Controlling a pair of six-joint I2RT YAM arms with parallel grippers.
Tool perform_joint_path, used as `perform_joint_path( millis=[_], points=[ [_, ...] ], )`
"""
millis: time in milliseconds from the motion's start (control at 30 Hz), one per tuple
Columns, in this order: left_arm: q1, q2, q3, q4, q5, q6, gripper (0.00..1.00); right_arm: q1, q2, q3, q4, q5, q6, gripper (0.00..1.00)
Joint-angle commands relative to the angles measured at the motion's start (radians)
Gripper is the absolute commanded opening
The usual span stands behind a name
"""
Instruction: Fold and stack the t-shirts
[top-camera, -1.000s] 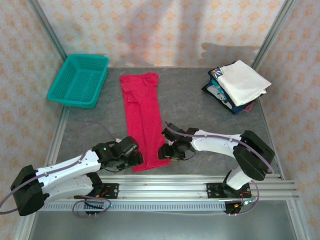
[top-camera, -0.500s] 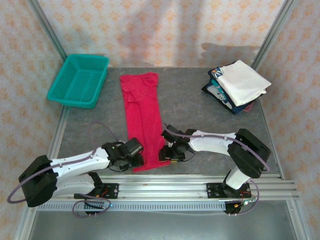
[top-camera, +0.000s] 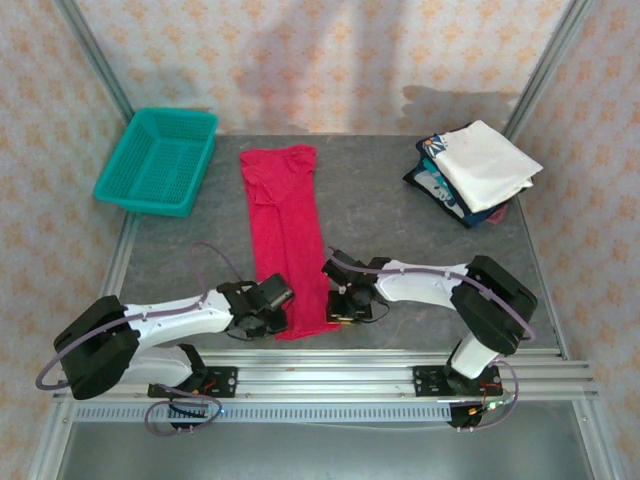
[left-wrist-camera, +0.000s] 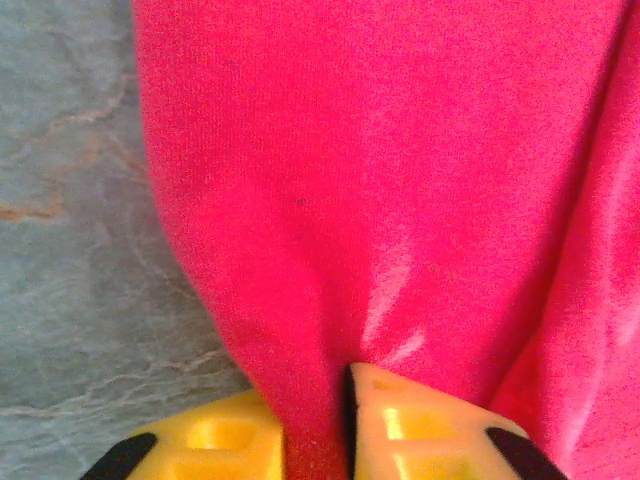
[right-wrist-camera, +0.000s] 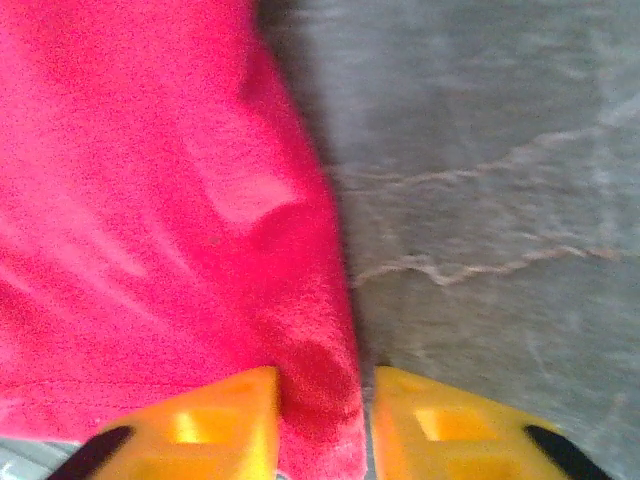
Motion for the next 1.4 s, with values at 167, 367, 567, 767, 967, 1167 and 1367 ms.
perform_joint_path(
  millis=[167,367,567,767,967,1167,1367],
  points=[
    [-0.014,-0.115,0.017,-0.088,-0.071,-0.002,0.03,0.024,-0.015,0.019,0.013,-0.008,0.003,0.01],
    [-0.071,-0.169,0.034,-0.170,-0.111,-0.019,0.01,0.050,-0.093,0.004,-0.028,0.002,0.036,0.00],
    [-0.163,-0.244,0.046,-0.235,-0.155,-0.090,0.00,0.100,-0.188,-0.016,-0.088,0.039,0.101,0.00],
    [-0.285,-0.276,0.057,-0.276,-0.207,-0.184,0.00,0.139,-0.286,-0.056,-0.107,0.057,0.182,0.00],
    [-0.305,-0.315,0.128,-0.325,-0.259,-0.202,0.00,0.140,-0.323,-0.023,-0.154,0.077,0.178,0.00],
    [-0.206,-0.365,0.270,-0.395,-0.276,-0.116,0.01,0.088,-0.301,0.130,-0.269,0.127,0.092,0.00],
    [-0.001,-0.368,0.324,-0.415,-0.187,0.022,0.01,-0.043,-0.156,0.374,-0.382,0.113,-0.075,0.00]
  ],
)
